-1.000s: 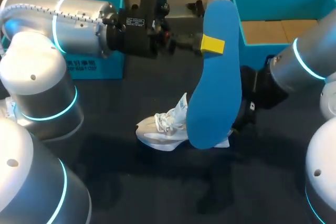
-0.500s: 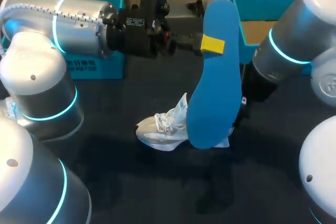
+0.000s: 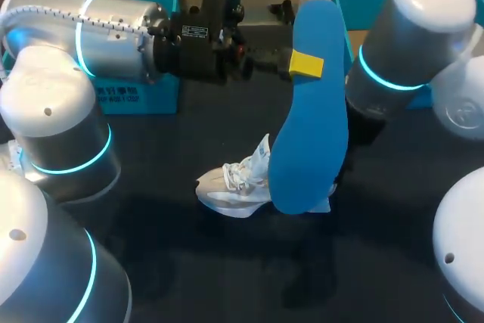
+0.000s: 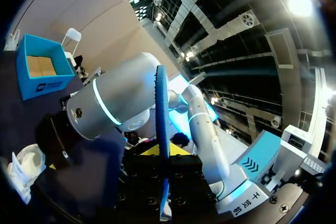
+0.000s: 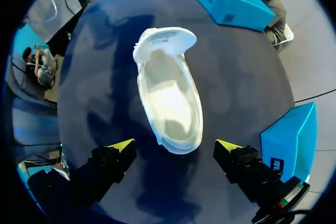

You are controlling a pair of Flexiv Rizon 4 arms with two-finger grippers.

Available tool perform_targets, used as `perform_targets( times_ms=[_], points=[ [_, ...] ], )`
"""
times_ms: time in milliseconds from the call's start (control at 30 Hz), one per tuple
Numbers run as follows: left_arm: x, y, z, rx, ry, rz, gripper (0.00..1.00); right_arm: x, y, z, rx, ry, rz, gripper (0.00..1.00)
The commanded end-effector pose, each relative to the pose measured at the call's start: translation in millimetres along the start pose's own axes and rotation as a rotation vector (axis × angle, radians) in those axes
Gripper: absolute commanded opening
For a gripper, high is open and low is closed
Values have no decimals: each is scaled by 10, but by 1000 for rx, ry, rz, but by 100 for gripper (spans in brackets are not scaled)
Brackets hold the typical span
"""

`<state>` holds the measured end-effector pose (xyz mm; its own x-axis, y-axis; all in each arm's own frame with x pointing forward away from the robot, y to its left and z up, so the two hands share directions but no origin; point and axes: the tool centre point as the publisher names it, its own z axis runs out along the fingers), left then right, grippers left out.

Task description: Take the shoe out of the shoebox, open the shoe tongue, remove and reinsert the insole, then place the shoe into the shoebox

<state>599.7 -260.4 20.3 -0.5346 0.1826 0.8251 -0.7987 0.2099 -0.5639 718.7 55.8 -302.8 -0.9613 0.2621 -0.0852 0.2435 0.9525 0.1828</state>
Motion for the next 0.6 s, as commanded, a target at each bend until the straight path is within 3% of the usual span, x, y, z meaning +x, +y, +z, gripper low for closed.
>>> perform_targets(
  times_ms=[33,600],
  points=[
    [-8,-3,14,-2,-1,0,0,-31,129,56,95,9,-13,100],
    [-8,-3,14,-2,-1,0,0,-124,211,242,72,54,-47,100]
  ],
)
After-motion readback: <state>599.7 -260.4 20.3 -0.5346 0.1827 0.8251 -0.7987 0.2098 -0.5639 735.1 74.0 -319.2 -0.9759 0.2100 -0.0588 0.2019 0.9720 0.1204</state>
